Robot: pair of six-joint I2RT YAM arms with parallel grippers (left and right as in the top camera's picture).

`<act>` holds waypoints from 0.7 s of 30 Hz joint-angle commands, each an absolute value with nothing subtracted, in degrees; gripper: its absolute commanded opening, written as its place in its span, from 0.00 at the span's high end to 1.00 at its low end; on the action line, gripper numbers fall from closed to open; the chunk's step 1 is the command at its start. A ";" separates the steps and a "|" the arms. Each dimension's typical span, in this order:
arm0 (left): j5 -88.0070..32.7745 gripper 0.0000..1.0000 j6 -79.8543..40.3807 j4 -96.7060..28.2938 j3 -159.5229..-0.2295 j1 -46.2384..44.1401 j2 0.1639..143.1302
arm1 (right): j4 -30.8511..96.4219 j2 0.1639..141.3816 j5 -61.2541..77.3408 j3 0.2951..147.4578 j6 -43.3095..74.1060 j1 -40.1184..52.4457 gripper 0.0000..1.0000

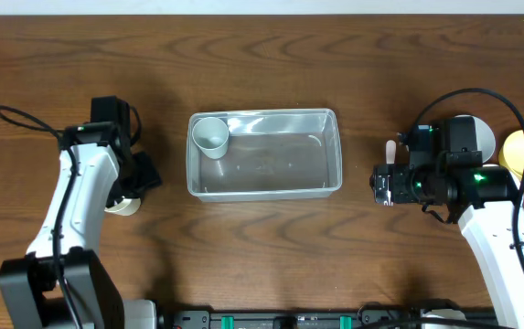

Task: Pack container
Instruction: 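Release grey cup and move left gripper to the white cup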

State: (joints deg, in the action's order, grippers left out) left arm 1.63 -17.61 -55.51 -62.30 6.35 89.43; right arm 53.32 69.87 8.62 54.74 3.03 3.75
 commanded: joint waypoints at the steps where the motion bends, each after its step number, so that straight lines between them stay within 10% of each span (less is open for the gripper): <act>1: 1.58 0.32 -18.11 -53.91 -61.12 7.11 90.80 | 53.43 69.93 9.26 55.77 3.79 3.38 0.01; 10: 1.80 0.34 -18.11 -51.92 -60.40 7.11 95.50 | 53.67 69.93 9.26 55.77 3.79 3.38 0.01; 21: 1.80 0.66 -17.93 -51.96 -60.42 7.11 96.55 | 53.74 69.93 9.26 55.77 3.81 3.38 0.01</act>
State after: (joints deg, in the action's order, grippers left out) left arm 1.69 -18.06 -51.99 -60.97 6.76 96.33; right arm 53.58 69.87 8.62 54.74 3.03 3.75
